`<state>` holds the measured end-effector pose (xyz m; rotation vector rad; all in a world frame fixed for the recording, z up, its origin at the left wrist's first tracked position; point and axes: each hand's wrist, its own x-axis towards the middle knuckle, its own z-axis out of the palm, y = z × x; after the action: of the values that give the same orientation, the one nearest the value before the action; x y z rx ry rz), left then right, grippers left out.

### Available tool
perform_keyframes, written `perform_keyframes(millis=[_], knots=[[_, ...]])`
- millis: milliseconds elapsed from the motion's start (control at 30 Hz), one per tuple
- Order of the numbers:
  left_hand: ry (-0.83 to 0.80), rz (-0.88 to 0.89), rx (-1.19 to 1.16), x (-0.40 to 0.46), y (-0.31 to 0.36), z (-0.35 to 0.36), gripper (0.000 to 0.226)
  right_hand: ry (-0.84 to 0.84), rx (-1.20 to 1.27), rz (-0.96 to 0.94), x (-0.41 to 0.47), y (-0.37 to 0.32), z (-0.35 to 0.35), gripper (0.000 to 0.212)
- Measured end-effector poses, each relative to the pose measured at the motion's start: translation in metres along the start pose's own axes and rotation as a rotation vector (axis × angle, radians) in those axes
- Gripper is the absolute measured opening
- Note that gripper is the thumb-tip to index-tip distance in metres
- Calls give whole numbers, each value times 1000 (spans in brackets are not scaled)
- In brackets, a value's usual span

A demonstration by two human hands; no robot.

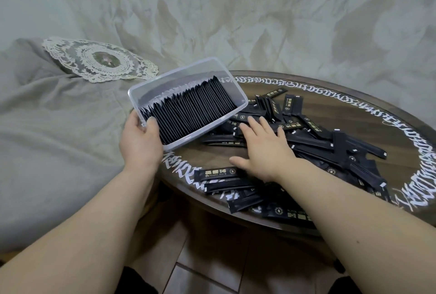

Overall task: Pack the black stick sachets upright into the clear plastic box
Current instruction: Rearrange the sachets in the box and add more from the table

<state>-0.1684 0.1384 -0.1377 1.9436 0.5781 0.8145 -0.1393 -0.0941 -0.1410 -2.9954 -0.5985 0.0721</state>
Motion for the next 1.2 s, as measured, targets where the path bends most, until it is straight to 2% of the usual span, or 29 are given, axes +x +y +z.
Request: perform_keyframes(millis=[233,433,567,767,967,1067,1200], knots=[[-4,31,22,48,23,18,11,24,43,29,19,-9,-9,83],[-39,-6,97,91,5,49,12,8,-1,35,85,-5,-21,83],[-51,-44,90,116,-8,64,24,-86,-51,33,137,-9,-17,80],[-39,-98,44,139,-32,83,27,-258,-63,61,187,-19,4,73],[-62,-118,27,133,-28,79,24,-234,-53,-3,163,-4,11,67],[-91,-131,21,125,-26,76,35,-239,-44,-46,132,2,14,67],[-154,-110,-17,104,-15,72,23,-252,-47,-95,101,10,12,66]])
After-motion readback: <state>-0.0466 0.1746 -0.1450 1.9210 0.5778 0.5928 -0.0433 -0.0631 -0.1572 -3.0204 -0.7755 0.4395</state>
